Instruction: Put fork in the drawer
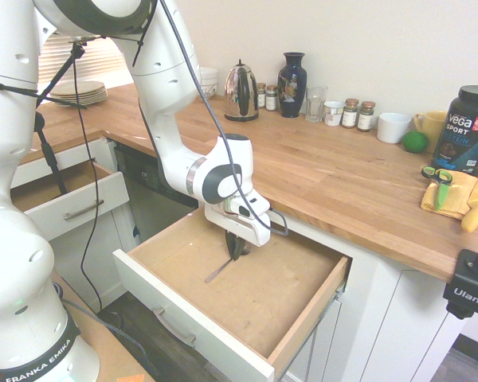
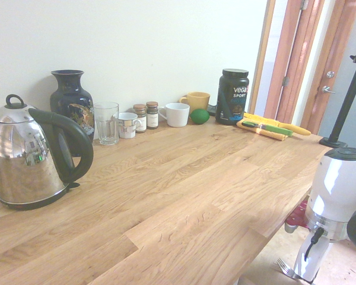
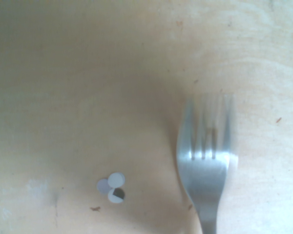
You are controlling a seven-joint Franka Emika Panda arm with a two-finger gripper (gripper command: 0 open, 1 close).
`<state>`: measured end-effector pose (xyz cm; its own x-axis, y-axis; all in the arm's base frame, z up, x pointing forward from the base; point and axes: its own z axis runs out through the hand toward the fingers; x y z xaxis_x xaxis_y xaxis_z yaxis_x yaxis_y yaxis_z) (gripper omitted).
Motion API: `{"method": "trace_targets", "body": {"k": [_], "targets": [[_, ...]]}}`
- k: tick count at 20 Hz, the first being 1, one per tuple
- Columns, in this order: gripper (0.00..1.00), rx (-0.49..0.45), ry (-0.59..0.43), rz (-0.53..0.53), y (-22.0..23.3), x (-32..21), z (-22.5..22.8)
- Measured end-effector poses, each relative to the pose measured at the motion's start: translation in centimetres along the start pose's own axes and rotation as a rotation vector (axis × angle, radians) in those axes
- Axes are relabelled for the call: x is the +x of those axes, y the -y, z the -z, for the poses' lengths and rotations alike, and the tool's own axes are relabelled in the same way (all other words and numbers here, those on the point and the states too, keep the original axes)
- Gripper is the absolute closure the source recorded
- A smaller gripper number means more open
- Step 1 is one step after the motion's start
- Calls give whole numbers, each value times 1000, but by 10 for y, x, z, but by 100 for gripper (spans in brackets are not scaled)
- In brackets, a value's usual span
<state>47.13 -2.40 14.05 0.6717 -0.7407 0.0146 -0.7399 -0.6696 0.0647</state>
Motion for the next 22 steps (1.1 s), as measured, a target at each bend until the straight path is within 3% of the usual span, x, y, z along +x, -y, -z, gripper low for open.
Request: {"method": "trace_targets", "body": {"k": [12, 22], "targets": [[0, -10, 5, -3, -1, 1, 3], [0, 39, -21, -44, -10, -7, 43]]}}
